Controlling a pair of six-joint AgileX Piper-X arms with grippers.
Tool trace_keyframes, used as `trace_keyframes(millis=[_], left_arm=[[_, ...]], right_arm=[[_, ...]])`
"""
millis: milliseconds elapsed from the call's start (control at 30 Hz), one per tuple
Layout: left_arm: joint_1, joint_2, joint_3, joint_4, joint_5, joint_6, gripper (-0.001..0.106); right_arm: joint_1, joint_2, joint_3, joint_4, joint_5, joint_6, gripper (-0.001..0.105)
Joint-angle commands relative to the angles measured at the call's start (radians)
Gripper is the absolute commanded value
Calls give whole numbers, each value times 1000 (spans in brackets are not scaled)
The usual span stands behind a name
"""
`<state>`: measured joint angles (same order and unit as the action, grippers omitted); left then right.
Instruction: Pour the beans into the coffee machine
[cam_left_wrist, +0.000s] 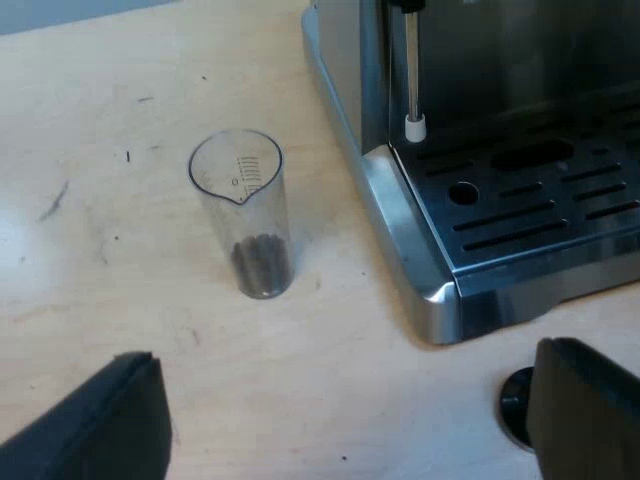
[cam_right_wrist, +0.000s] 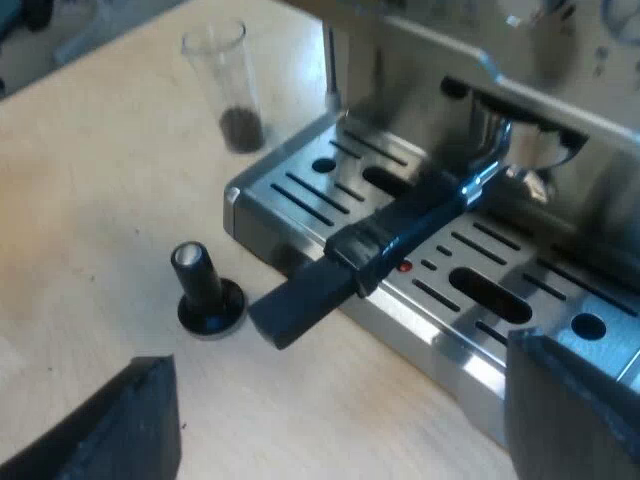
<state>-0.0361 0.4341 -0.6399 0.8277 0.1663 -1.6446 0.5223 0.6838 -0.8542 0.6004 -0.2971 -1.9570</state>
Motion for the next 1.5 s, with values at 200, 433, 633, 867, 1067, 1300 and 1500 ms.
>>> trace_keyframes(millis=[200,433,633,867,1067,1300,1500], left_arm=[[-4,2,154,-187,-5,-3,76],[-4,2,272,-370,-5,-31,76],[-4,2,391,-567,-5,-34,76],[-4,2,429,-683,-59,-86,87],[-4,64,455,-755,-85,-86,91],[-4,224,479,-927,-80,-86,91],[-4,413,479,-1100,-80,-86,85]], right_arm=[[60,76,-13,-59,9,-14,69],[60,109,-11,-123,9,25,69],[60,109,-8,-126,9,25,69],[60,109,-8,-126,9,32,69],[60,109,-8,-126,9,42,69],[60,109,-8,-126,9,48,69],[60,109,-8,-126,9,48,69]])
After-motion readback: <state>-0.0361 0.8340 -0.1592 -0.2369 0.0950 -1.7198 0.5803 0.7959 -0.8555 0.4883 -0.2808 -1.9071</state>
